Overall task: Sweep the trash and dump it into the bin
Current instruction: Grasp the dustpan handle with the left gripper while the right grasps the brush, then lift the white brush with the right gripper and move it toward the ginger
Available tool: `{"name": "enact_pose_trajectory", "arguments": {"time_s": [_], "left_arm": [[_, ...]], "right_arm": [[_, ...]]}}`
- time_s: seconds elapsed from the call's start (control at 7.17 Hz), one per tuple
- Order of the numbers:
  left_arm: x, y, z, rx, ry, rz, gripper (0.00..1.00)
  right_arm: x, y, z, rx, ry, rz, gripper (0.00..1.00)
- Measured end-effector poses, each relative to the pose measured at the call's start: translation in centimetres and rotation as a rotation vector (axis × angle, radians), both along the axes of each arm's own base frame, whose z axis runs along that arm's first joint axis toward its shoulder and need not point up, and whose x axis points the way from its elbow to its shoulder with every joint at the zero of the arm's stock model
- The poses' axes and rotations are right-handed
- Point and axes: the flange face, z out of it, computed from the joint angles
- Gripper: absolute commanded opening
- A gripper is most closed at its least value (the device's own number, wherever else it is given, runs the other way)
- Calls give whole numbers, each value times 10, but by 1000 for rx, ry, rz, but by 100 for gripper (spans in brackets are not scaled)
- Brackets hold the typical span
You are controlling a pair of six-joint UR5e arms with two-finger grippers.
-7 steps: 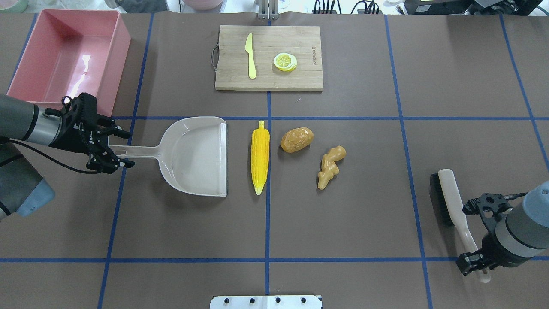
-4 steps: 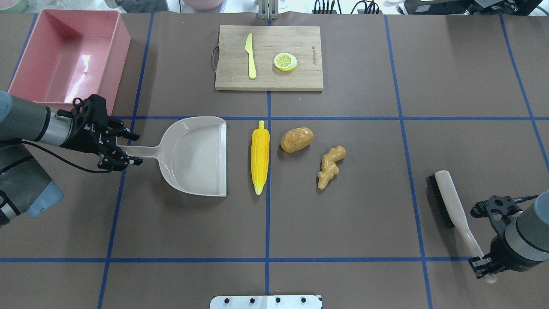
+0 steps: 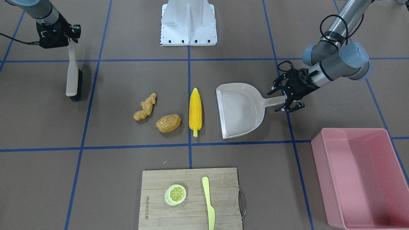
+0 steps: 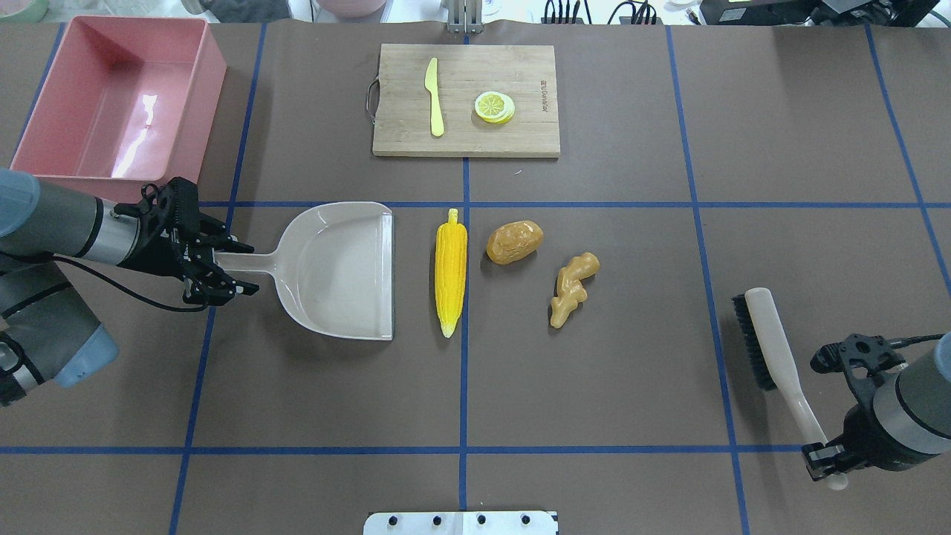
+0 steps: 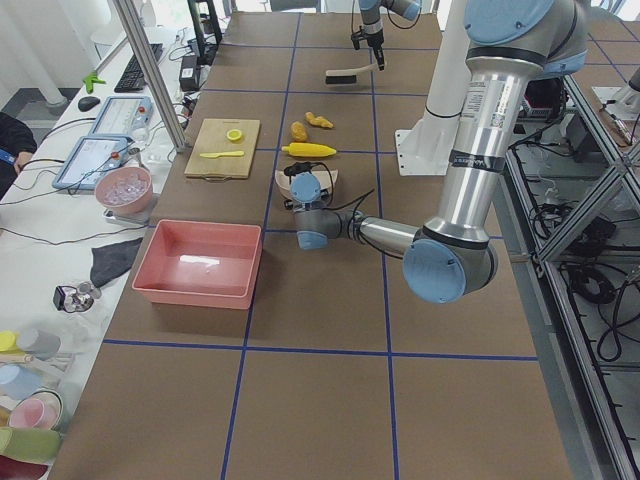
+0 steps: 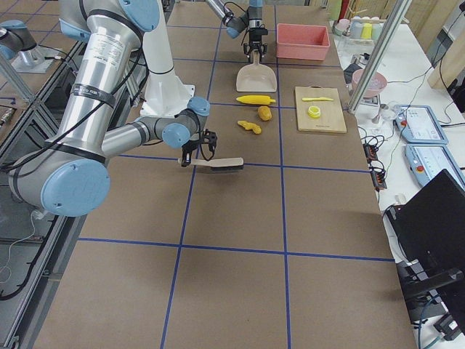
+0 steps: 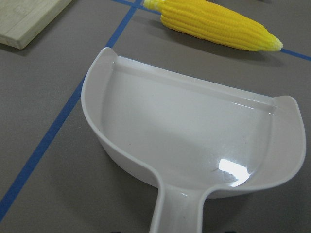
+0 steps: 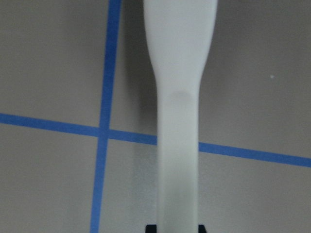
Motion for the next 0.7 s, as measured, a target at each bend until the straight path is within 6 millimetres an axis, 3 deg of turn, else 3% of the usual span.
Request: {"name": "enact_pose_trajectory", "arguments": {"time_s": [0.28, 0.7], "left_arm": [[1, 1, -3, 7, 6, 3, 1], [0, 2, -3, 61, 10, 11, 0]], "right_arm": [[-27, -2, -29, 24, -41, -25, 0], [-102, -34, -102, 41, 7, -62, 0]]}}
